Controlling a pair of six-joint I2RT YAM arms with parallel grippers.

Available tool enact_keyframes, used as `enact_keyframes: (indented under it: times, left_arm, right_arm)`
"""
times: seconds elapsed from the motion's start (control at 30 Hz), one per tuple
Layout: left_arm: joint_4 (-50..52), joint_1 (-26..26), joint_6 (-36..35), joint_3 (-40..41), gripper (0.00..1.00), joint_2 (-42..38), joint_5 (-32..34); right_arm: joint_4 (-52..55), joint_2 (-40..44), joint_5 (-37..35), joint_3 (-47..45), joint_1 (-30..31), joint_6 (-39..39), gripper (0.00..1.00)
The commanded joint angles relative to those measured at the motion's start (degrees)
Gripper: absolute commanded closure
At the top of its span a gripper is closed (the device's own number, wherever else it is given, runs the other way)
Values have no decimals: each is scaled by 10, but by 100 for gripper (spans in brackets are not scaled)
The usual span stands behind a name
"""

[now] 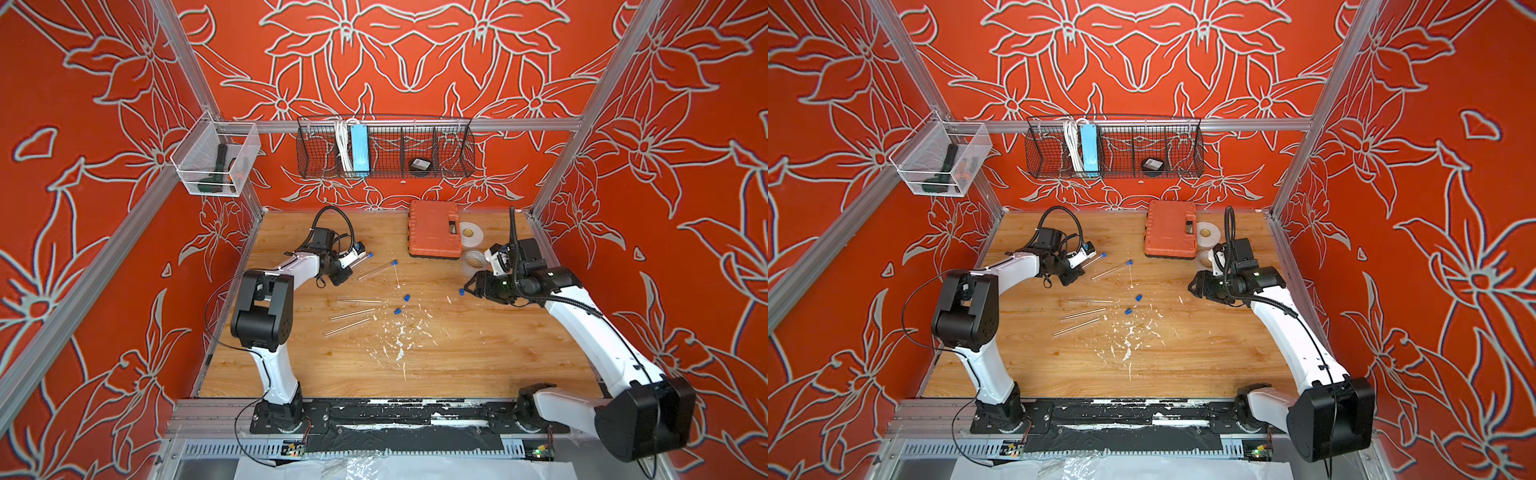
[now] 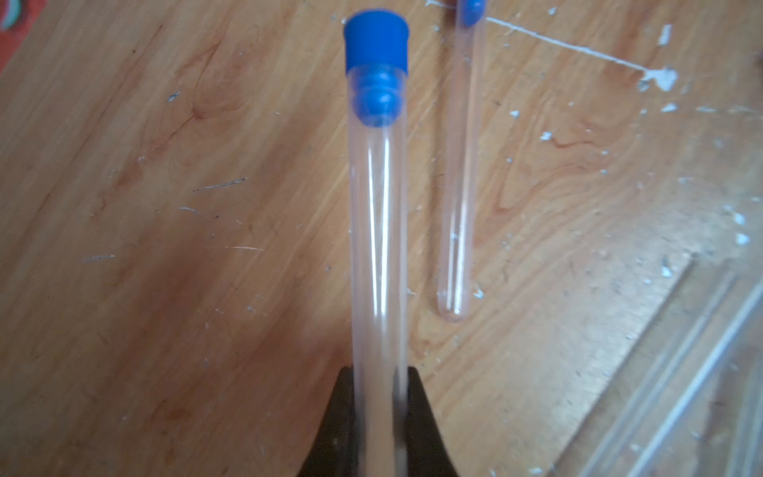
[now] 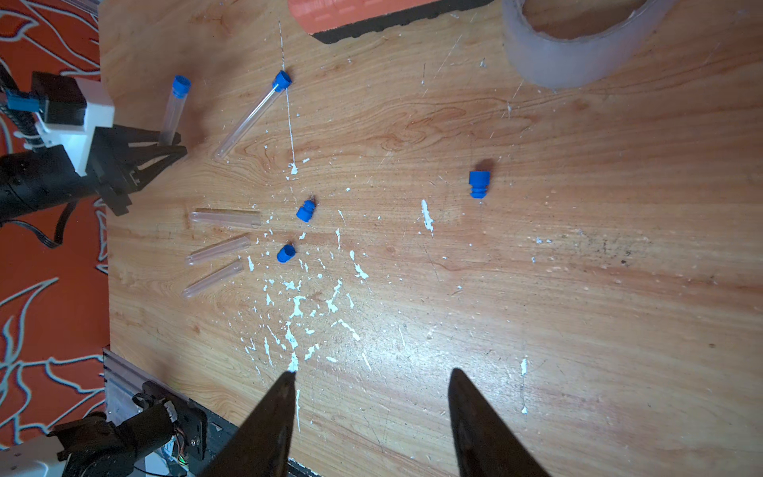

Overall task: Insert stoppers into test tubes
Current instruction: Place the test tube at the center of the board.

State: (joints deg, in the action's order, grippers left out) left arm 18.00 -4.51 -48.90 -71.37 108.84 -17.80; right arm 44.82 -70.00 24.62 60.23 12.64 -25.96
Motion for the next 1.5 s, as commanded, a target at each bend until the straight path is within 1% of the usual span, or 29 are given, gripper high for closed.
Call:
enact_keyframes:
  times: [0.0,0.53,0.83,1.03,1.17,1.47]
  left_arm:
    - [40,10,-4,-32,100,30,8]
    - [24,21,-6,-49,99,80,29]
    - [26,22,-8,-57,98,100,21]
    - [38,21,-11,-62,96,107,22]
    - [64,20,-18,-69,95,111,24]
    - [110,17,-16,-69,88,95,21]
  right_arm:
    - [18,-15,8,24,-4,10,41]
    - [21,-35,11,33,-9,8,40]
    - [20,-35,11,33,-11,5,40]
    - [20,-42,17,38,-11,6,40]
    - [25,-45,18,45,-11,10,40]
    - [24,-43,23,40,-12,12,40]
